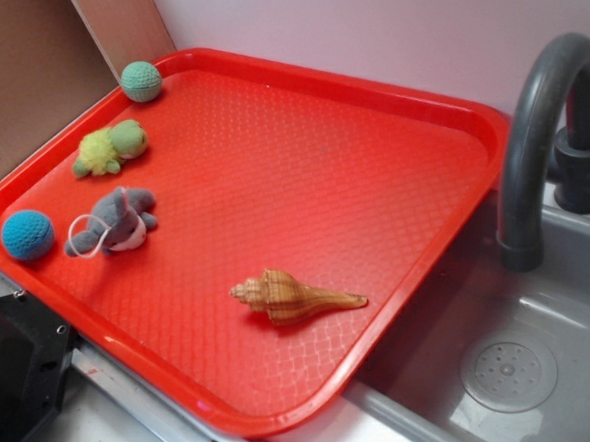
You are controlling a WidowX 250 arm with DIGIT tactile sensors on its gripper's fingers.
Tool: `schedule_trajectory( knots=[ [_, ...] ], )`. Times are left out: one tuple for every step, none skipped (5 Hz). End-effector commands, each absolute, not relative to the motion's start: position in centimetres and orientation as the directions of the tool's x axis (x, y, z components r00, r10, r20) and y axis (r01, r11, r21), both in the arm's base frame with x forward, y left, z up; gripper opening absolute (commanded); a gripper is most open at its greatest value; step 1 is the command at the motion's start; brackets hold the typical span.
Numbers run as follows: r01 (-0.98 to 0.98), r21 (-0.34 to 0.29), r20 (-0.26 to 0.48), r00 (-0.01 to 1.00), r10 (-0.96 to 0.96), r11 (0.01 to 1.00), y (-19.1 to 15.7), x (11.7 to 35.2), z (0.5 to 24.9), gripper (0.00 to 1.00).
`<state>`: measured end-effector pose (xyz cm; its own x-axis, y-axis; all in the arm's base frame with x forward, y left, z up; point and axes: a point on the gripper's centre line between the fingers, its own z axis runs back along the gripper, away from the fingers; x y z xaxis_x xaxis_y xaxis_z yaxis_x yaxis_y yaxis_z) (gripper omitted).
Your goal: Grab the shell.
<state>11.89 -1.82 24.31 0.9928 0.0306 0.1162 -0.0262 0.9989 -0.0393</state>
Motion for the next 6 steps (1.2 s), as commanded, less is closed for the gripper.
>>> schedule_trajectory(
  knots=[
    [-0.026, -0.039, 0.116, 0.993, 0.031, 0.999, -1.8, 11.9, 24.3, 1.00],
    [0.222, -0.039, 0.128, 0.968, -0.216, 0.974, -3.9, 13.8, 23.3, 1.00],
    [0.458, 0.014, 0.054, 0.887, -0.458, 0.889, -6.7, 15.9, 21.9, 1.00],
    [0.660, 0.091, 0.053, 0.745, -0.665, 0.746, -10.2, 16.5, 20.0, 1.00],
    [0.776, 0.071, 0.068, 0.623, -0.779, 0.627, -12.3, 16.4, 17.5, 1.00],
    [0.796, 0.049, 0.074, 0.600, -0.797, 0.604, -13.5, 16.3, 14.8, 1.00]
  ],
)
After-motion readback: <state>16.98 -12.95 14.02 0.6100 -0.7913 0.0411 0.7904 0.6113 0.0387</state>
